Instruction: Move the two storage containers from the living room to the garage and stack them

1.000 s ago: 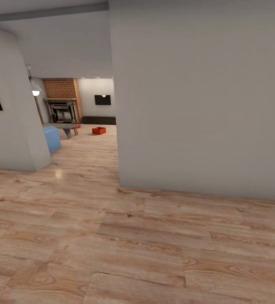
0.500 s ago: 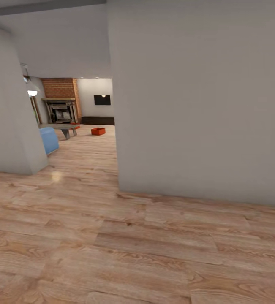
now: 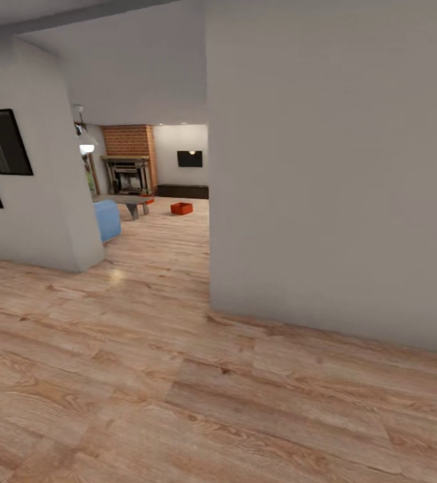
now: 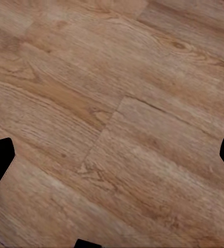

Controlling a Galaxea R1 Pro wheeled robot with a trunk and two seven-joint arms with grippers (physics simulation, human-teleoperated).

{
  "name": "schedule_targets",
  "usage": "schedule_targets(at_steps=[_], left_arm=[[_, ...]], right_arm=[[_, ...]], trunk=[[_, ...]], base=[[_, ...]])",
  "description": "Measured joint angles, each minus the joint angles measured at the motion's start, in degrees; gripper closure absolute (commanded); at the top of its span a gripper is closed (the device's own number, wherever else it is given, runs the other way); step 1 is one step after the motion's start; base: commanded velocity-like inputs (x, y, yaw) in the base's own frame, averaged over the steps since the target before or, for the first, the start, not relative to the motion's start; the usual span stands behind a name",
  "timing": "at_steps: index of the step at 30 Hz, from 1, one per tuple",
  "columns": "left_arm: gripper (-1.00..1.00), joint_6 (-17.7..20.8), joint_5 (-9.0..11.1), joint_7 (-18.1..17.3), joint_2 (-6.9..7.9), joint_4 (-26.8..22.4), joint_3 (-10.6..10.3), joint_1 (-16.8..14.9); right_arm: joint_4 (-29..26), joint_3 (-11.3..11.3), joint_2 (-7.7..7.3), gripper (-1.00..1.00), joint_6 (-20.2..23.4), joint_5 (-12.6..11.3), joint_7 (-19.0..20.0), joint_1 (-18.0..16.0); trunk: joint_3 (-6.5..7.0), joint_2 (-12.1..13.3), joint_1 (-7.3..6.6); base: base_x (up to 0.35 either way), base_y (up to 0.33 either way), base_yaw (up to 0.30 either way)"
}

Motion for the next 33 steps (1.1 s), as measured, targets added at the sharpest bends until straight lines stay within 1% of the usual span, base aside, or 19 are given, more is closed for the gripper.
schedule_targets(at_steps=[5,18,28,33], left_arm=[[-1.0,0.0,0.0,0.1,0.05,0.0,0.0,0.0],[-1.0,0.0,0.1,0.1,-0.03,0.0,0.0,0.0],[-1.0,0.0,0.1,0.1,-0.07,0.0,0.0,0.0],[-1.0,0.0,0.1,0.1,0.0,0.0,0.0,0.0]], right_arm=[[0.0,0.1,0.21,-1.0,0.0,0.0,0.1,0.0],[0.0,0.1,0.23,-1.0,0.0,-0.1,0.0,0.0],[0.0,0.0,0.23,-1.0,0.0,-0.1,0.0,0.0],[0.0,0.1,0.23,-1.0,0.0,0.0,0.0,0.0]], trunk=[[0.0,0.0,0.0],[0.0,0.0,0.0],[0.0,0.0,0.0],[0.0,0.0,0.0]], base=[[0.326,0.0,0.258],[0.326,0.0,0.034],[0.326,0.0,0.142],[0.326,0.0,0.061]])
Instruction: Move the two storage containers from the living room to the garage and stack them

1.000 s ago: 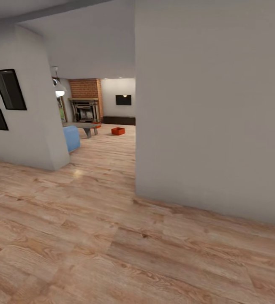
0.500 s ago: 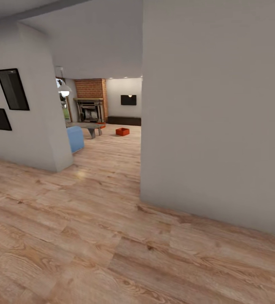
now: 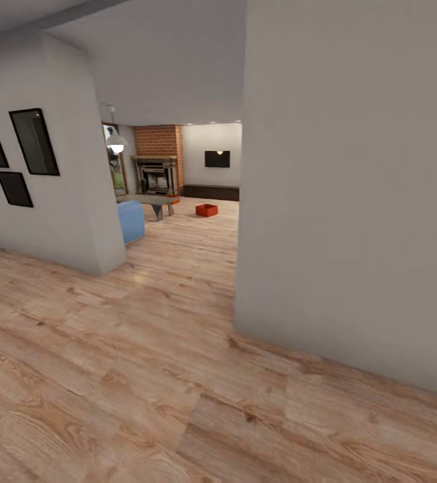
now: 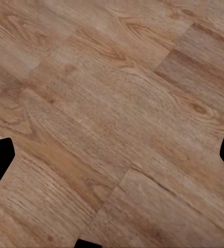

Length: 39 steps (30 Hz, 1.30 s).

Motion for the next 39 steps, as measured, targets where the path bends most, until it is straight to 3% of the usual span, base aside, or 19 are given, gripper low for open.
schedule_targets(at_steps=[14,25,39], left_arm=[[-1.0,0.0,-0.1,0.0,-0.17,0.0,0.0,0.0],[-1.0,0.0,-0.1,0.0,-0.17,0.0,0.0,0.0],[-1.0,-0.1,0.0,0.0,0.0,0.0,0.1,0.0]], right_arm=[[0.0,0.0,0.0,-1.0,0.0,0.3,0.0,0.0],[0.0,0.0,0.0,-1.0,0.0,0.3,0.0,0.0],[0.0,0.0,0.0,-1.0,0.0,0.3,0.0,0.0]], trunk=[[0.0,0.0,0.0],[0.0,0.0,0.0],[0.0,0.0,0.0]], base=[[0.326,0.0,0.006],[0.326,0.0,0.204],[0.324,0.022,0.013]])
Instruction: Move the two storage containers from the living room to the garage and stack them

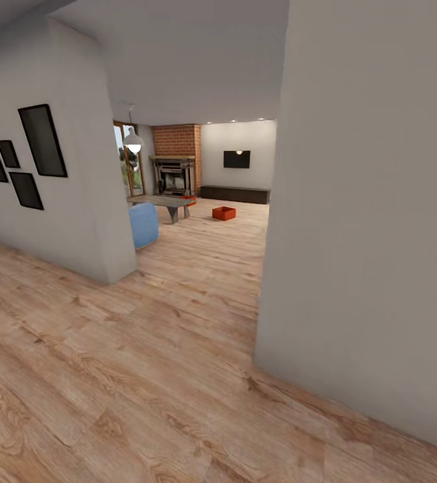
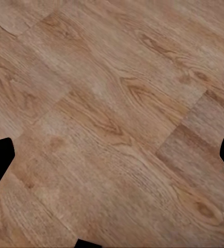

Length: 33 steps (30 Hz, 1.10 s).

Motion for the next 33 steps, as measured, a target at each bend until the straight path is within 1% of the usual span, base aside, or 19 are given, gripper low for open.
schedule_targets(at_steps=[2,10,16,33], left_arm=[[-1.0,0.0,0.2,0.0,-0.03,0.0,0.0,0.0],[-1.0,0.0,0.1,0.0,-0.17,0.0,0.0,0.0],[-1.0,0.0,0.1,-0.1,-0.13,0.0,0.0,0.0],[-1.0,0.0,0.1,0.0,-0.17,0.0,0.0,0.0]], right_arm=[[0.0,0.0,0.0,-1.0,-0.1,0.0,0.0,0.0],[0.0,0.0,0.0,-1.0,-0.1,0.1,0.0,0.0],[0.0,0.0,0.0,-1.0,-0.1,0.2,0.0,0.0],[0.0,0.0,0.0,-1.0,-0.1,0.2,0.0,0.0]], trunk=[[0.0,0.0,0.0],[0.0,0.0,0.0],[0.0,0.0,0.0],[0.0,0.0,0.0]], base=[[0.28,0.203,0.0],[0.274,0.194,0.002],[0.274,0.182,0.141],[0.32,0.016,0.017]])
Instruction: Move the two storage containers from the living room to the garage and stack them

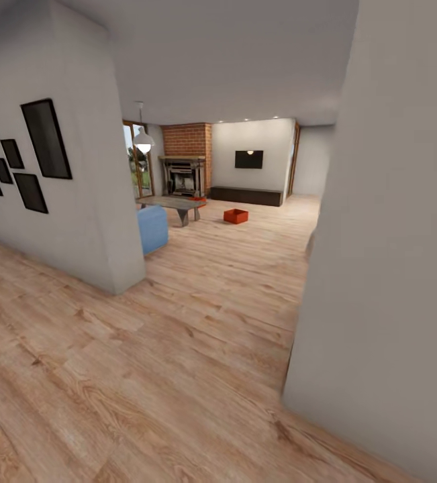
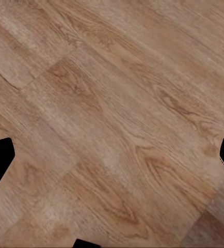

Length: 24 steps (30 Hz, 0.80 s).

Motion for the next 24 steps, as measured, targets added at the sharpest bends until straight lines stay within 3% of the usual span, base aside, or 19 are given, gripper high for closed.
schedule_targets(at_steps=[24], left_arm=[[-1.0,-0.1,0.1,0.0,0.23,0.0,0.0,0.0]], right_arm=[[0.0,0.0,0.0,-1.0,0.1,0.1,0.0,0.0]], trunk=[[0.0,0.0,0.0]], base=[[0.325,0.0,0.0]])
